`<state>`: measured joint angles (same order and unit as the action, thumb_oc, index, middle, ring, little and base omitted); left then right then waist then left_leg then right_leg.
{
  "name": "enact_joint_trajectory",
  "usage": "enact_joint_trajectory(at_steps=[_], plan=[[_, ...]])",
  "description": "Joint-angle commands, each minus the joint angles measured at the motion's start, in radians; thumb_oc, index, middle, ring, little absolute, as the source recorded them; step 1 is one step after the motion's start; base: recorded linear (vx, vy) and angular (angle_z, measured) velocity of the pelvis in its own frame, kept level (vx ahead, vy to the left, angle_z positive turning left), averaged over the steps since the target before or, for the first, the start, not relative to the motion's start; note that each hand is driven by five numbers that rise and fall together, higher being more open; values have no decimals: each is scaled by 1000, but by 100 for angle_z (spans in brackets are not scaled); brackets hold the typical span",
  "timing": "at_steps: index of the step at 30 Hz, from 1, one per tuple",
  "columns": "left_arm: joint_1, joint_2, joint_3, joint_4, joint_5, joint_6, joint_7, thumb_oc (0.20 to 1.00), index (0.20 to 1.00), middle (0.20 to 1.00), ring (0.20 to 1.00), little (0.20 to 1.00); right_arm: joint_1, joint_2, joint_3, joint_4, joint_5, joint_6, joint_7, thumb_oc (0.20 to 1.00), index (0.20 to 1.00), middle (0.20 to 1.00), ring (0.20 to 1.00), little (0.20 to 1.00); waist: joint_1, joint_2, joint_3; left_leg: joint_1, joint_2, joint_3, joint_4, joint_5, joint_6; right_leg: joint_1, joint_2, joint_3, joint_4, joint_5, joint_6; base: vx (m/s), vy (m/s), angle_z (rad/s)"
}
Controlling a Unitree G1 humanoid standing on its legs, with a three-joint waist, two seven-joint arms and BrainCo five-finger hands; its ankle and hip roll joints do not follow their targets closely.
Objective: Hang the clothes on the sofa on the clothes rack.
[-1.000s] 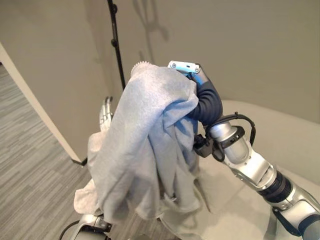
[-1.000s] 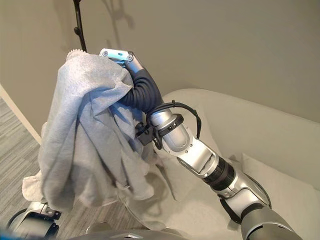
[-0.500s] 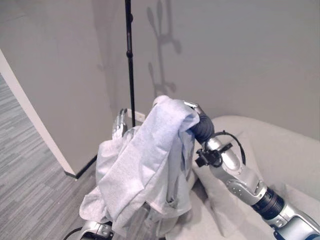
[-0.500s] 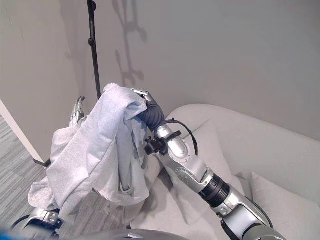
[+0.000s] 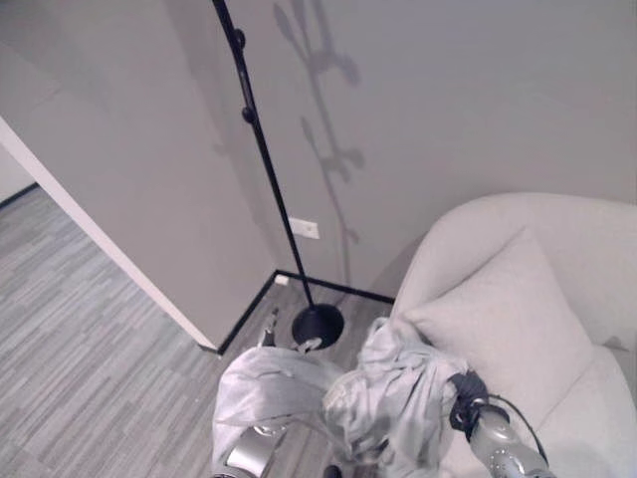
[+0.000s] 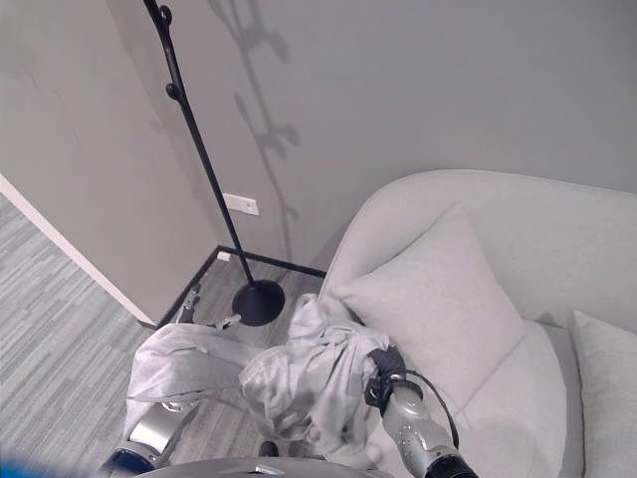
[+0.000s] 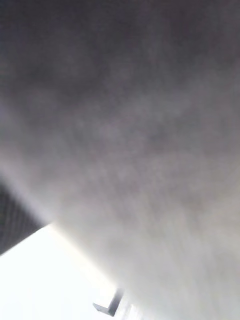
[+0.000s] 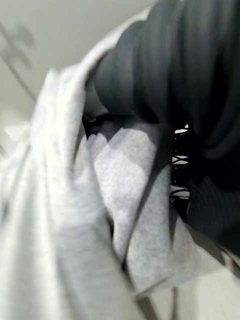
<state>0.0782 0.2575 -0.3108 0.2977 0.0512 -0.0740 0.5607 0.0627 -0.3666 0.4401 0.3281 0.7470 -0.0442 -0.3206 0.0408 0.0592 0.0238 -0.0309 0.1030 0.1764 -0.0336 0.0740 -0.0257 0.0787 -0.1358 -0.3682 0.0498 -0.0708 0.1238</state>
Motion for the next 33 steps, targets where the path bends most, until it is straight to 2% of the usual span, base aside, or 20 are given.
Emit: enact_joint_trajectory(at_steps=[1,5,10,15,16,17,18,20,21,22,23,24,25,27,28,29,30,31,32,33], plan=[[-57,70,25,-10,24,-10,-1,1000,1000,1000,1000,1000,-89,-28,-30,-190,-2,-54,-1,200,200,200,200,200,1,-125,-6,27,27,-11,-9,-21,-65,36,13,43,-131,29,-31,18,-9,9],[-42,73,34,-17,23,-6,-12,1000,1000,1000,1000,1000,-126,-98,-55,-286,8,-74,13,200,200,200,200,200,3,-140,-7,31,32,-12,-18,-21,-67,30,20,45,-132,30,-33,9,1,3],[-39,81,64,-17,26,-7,2,1000,1000,1000,1000,1000,-174,-97,-69,-337,-66,-94,1,200,200,200,200,200,10,-154,-12,38,40,-10,-38,-16,-68,24,30,53,-132,28,-33,0,0,0],[-51,101,84,-23,67,-17,28,1000,1000,1000,1000,1000,-311,-123,-31,-434,-166,-128,14,200,200,200,200,200,23,-161,-14,48,46,-6,-38,-23,-69,29,38,61,-132,20,-37,0,0,0],[-73,121,90,-38,105,-24,53,1000,1000,1000,1000,1000,-412,-138,6,-477,-229,-144,31,200,200,200,200,200,31,-166,-9,35,46,-12,-10,-32,-69,28,36,63,-130,18,-39,0,0,0],[-74,121,91,-38,105,-24,53,1000,1000,1000,1000,1000,-415,-137,6,-476,-229,-144,31,200,200,200,200,200,29,-166,-10,31,45,-13,-8,-30,-68,25,35,62,-131,20,-39,-104,-11,-2],[-102,134,99,-52,127,-37,81,1000,1000,1000,1000,1000,-486,-134,37,-514,-257,-167,31,200,200,200,200,200,36,-175,10,-25,46,-28,102,-60,-71,22,28,65,-118,16,-46,-118,-4,2],[-122,141,109,-62,138,-41,99,1000,1000,1000,1000,1000,-517,-133,51,-540,-278,-170,36,200,200,200,200,200,40,-177,23,-55,46,-35,156,-66,-75,22,24,64,-111,10,-53,-113,33,15],[-168,150,135,-84,152,-48,139,1000,1000,1000,1000,1000,-582,-130,83,-587,-325,-178,37,200,200,200,200,200,48,-177,40,-100,71,-32,240,-60,-90,33,18,51,-103,-2,-62,-77,67,30],[-170,150,136,-85,152,-47,139,1000,1000,1000,1000,1000,-584,-130,83,-587,-325,-178,36,200,200,200,200,200,45,-177,39,-104,70,-34,240,-57,-89,31,17,49,-103,0,-62,-71,110,32],[-177,154,145,-98,161,-47,147,1000,1000,1000,1000,1000,-604,-128,95,-595,-335,-179,34,200,200,200,200,200,43,-175,38,-103,87,-20,237,-54,-91,33,14,42,-99,-2,-61,5,228,31],[-191,173,179,-118,184,-42,186,1000,1000,1000,1000,1000,-644,-126,121,-633,-352,-173,38,200,200,200,200,200,33,-170,30,-70,148,17,195,-33,-102,37,-3,34,-82,-1,-50,14,224,25],[-190,173,181,-118,184,-41,186,1000,1000,1000,1000,1000,-646,-125,122,-634,-352,-172,38,200,200,200,200,200,33,-170,31,-64,149,20,189,-30,-103,37,-3,36,-81,-2,-50,19,442,18],[-213,200,243,-124,191,-44,246,1000,1000,1000,1000,1000,-703,-134,148,-662,-370,-165,42,200,200,200,200,200,13,-159,16,21,251,43,91,53,-132,18,-56,44,-53,-2,-22,-15,540,22],[-234,207,250,-122,195,-49,275,1000,1000,1000,1000,1000,-714,-135,152,-660,-368,-169,41,200,200,200,200,200,13,-157,14,34,306,33,80,109,-150,6,-86,42,-50,7,-2,-38,512,12],[-236,214,260,-117,192,-47,287,1000,1000,1000,1000,1000,-721,-139,153,-661,-362,-168,31,200,200,200,200,200,8,-148,9,50,331,20,57,143,-158,-4,-96,45,-43,8,7,-36,567,-20],[-245,214,263,-126,196,-46,305,1000,1000,1000,1000,1000,-732,-142,153,-664,-371,-171,23,200,200,200,200,200,2,-133,1,70,368,0,21,209,-183,-16,-118,46,-37,16,27,1,332,-23],[-245,213,263,-126,196,-46,305,1000,1000,1000,1000,1000,-732,-142,153,-664,-371,-171,23,200,200,200,200,200,2,-132,1,71,368,0,18,211,-183,-16,-117,45,-37,16,27,-14,659,-20],[-260,212,256,-134,204,-54,313,1000,1000,1000,1000,1000,-725,-137,147,-674,-386,-174,15,200,200,200,200,200,1,-114,-8,83,409,-50,5,277,-222,-33,-178,46,-28,42,65,-11,689,-2],[-261,208,254,-144,201,-59,323,1000,1000,1000,1000,1000,-710,-138,143,-700,-379,-179,9,200,200,200,200,200,-1,-106,-13,87,393,-112,10,240,-218,-39,-198,66,-28,57,83,13,896,30]])
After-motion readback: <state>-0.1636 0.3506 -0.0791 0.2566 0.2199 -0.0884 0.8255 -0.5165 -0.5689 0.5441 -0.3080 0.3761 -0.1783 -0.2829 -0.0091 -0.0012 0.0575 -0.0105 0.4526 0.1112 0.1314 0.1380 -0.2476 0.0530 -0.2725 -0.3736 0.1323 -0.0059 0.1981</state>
